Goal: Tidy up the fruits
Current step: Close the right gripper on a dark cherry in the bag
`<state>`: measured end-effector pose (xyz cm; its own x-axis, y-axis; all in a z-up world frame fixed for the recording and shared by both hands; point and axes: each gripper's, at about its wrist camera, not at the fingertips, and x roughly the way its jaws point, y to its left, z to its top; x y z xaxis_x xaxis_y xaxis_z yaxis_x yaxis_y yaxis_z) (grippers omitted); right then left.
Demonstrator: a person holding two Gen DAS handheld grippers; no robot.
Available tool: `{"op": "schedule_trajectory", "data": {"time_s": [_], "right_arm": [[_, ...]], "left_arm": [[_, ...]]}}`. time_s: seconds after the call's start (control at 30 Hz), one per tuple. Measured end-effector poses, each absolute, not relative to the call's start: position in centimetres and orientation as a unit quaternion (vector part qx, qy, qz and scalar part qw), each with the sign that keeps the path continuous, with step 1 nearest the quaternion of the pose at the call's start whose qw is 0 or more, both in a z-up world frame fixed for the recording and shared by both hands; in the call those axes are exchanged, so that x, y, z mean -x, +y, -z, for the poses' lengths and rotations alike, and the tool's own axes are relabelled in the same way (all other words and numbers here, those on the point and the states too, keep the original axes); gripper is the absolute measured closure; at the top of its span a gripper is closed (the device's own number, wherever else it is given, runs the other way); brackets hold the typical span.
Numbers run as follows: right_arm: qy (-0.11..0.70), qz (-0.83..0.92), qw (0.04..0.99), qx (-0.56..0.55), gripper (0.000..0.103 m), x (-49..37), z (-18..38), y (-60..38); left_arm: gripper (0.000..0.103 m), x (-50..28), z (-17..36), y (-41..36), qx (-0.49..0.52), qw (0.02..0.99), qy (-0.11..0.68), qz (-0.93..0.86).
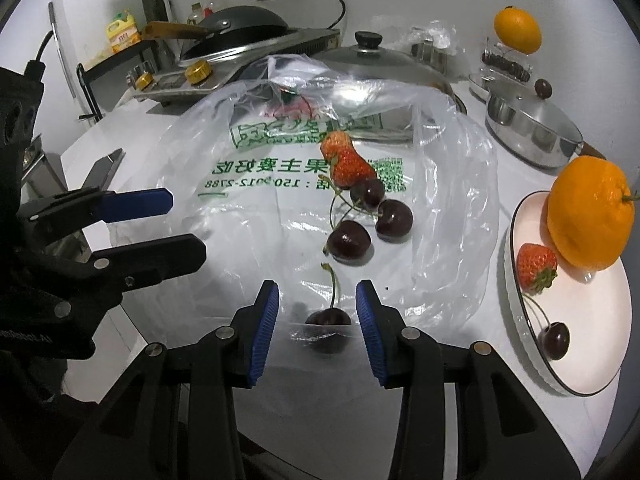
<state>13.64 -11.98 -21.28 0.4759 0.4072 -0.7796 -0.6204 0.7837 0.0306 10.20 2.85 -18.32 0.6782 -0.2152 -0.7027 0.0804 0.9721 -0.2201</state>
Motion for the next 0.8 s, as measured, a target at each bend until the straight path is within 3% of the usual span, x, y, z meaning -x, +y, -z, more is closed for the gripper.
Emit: {"op": "schedule_trajectory", "data": {"time_s": [0.37, 0.6, 0.8], "right_arm": [[0.428, -0.297, 0.843, 0.132, 0.061, -13.0, 22.7, -12.5], [0.43, -0.289, 0.846, 0.125, 0.072, -13.2, 23.1, -12.9], [0.426, -0.293, 0.848, 0.119, 0.074, -13.2, 22.9, -13.2]], "left_arm": [[0.032, -10.2, 18.7, 2.4, 0.081, 0.909, 0.399, 0.088], [0.032, -10.3, 18.7, 2.0, 0.077, 0.908, 0.4, 0.091], [0.032, -10.4, 18.6, 1.8, 0.073, 0.909, 0.401, 0.09]]}}
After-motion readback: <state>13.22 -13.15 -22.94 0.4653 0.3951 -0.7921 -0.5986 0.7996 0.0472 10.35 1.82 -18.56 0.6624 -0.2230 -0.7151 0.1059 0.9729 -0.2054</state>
